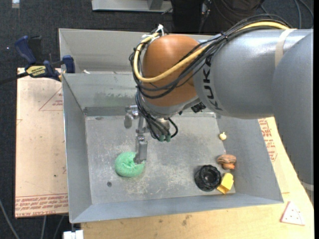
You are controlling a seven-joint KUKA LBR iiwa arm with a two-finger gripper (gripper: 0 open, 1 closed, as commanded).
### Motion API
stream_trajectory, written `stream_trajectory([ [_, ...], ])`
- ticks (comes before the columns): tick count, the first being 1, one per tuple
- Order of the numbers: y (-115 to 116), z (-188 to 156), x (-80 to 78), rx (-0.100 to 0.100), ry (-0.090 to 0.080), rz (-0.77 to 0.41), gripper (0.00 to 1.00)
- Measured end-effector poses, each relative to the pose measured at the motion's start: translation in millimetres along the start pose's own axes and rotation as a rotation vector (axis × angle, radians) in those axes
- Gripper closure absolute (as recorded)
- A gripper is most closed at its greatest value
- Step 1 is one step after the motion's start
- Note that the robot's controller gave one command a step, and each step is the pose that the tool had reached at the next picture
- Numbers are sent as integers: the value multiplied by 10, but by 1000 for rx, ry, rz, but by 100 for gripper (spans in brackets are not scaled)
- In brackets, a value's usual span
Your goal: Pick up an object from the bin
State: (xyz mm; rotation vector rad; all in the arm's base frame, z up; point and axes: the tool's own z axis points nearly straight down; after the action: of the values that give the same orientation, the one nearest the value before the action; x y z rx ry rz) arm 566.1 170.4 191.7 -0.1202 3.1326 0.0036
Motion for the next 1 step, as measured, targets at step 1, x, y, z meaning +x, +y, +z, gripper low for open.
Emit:
stream_trajectory([
  [1,-159,359,123,0,6,-229,0],
])
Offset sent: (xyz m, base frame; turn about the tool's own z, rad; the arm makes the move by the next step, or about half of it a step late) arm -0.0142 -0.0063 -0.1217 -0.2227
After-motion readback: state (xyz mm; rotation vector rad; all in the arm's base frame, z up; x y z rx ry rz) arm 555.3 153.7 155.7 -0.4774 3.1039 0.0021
